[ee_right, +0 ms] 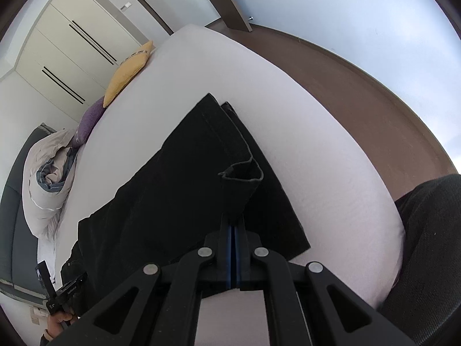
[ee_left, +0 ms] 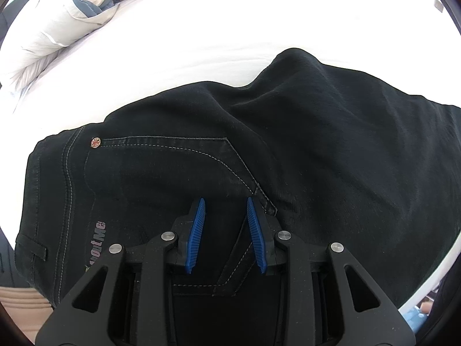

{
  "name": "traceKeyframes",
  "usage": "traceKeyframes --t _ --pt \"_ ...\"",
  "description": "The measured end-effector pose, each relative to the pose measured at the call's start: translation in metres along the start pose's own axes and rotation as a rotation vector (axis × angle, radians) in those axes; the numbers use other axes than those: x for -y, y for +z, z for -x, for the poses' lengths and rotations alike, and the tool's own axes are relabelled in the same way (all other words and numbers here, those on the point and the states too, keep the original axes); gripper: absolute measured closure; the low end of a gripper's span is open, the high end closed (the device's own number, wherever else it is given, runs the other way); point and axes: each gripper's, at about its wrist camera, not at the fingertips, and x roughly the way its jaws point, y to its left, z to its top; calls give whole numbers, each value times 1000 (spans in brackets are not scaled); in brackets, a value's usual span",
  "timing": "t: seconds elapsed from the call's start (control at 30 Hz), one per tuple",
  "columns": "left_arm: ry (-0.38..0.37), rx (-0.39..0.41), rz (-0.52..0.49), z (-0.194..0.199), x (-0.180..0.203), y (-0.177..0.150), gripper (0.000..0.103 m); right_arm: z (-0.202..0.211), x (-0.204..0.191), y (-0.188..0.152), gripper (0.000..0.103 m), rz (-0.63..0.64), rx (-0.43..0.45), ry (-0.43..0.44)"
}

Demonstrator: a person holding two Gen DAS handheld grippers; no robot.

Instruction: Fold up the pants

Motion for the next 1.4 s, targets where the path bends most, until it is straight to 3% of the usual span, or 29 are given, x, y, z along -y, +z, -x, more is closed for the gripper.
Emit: traceKeyframes --t 0.63,0.8,0.83,1.0,1.07,1.13,1.2,1.27,1.3,1.37,1.4 --pt "61 17 -24 9 28 -8 73 -2 47 -11 103 -199 -84 127" --pt "55 33 -20 13 27 -21 73 15 42 -15 99 -137 -96 51" --pt "52 39 -13 16 27 -24 73 17 45 -15 94 -149 -99 22" --pt "32 60 -1 27 28 -35 72 46 51 6 91 -132 17 -87" --pt "14 76 -11 35 36 -40 72 60 28 21 91 -40 80 -59" --pt "-17 103 -21 43 47 -44 72 61 -4 30 90 58 90 51" --pt "-47 115 -44 47 63 -46 71 43 -39 30 91 151 25 212" --pt "-58 91 -76 42 78 -49 46 11 -66 21 88 213 -68 327" --pt "-55 85 -87 40 82 -52 45 -8 -73 16 87 239 -117 338" --pt "-54 89 -80 37 84 -59 44 -46 -70 5 87 237 -212 241" --pt "-78 85 -55 40 80 -62 44 -62 -61 1 95 220 -258 195"
